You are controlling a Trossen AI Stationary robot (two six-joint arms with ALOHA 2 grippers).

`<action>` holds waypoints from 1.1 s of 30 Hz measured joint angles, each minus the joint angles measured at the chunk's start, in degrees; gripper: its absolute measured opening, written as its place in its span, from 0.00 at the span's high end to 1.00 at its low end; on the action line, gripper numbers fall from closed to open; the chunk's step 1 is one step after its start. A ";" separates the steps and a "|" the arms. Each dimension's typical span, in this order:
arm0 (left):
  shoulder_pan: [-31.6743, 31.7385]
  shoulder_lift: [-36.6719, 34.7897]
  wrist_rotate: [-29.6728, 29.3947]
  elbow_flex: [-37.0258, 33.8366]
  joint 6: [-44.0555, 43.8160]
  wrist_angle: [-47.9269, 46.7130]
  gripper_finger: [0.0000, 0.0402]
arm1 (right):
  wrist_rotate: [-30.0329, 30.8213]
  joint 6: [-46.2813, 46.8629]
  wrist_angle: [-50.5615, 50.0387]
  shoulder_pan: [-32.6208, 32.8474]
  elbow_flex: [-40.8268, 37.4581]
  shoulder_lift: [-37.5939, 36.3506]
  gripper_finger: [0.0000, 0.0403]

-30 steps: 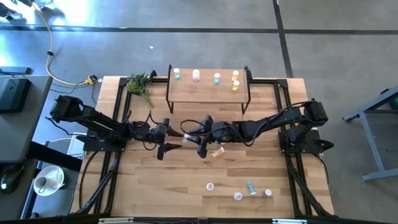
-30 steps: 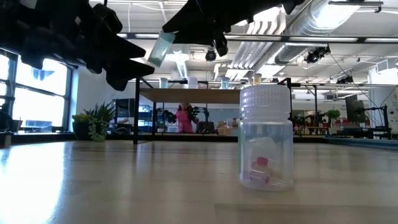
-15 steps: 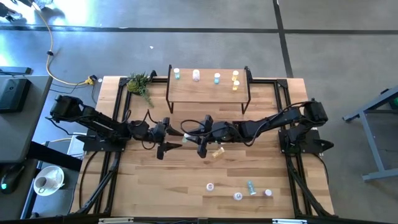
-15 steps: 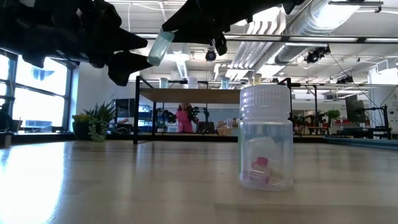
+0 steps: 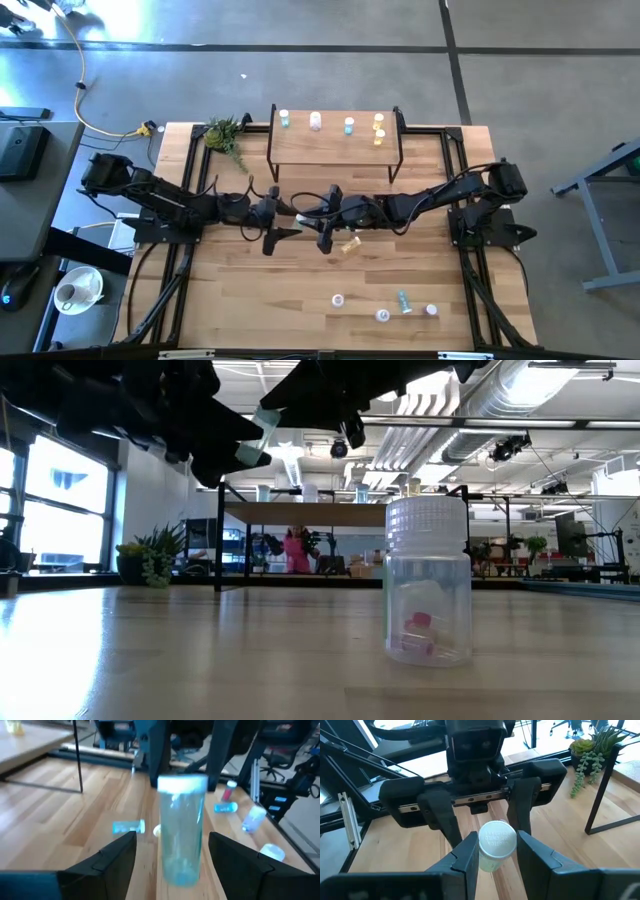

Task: Pick and place medicine bottles onto shelf by color
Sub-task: Put the top green pill bottle on the shelf aligned with the other green pill bottle

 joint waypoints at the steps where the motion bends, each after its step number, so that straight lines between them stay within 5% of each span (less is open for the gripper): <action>1: 0.00 0.00 -0.02 0.00 -0.09 -0.79 0.42 | 0.00 0.00 -0.07 0.00 -0.01 0.00 0.75; 19: -0.02 0.02 -0.53 -0.02 3.18 -0.87 0.76 | 0.22 -3.58 -0.50 -0.04 -0.02 0.02 0.70; 33: 0.00 -0.52 -1.20 -0.02 6.90 -0.87 0.78 | 0.00 -7.31 0.91 -1.11 -0.04 -1.70 0.46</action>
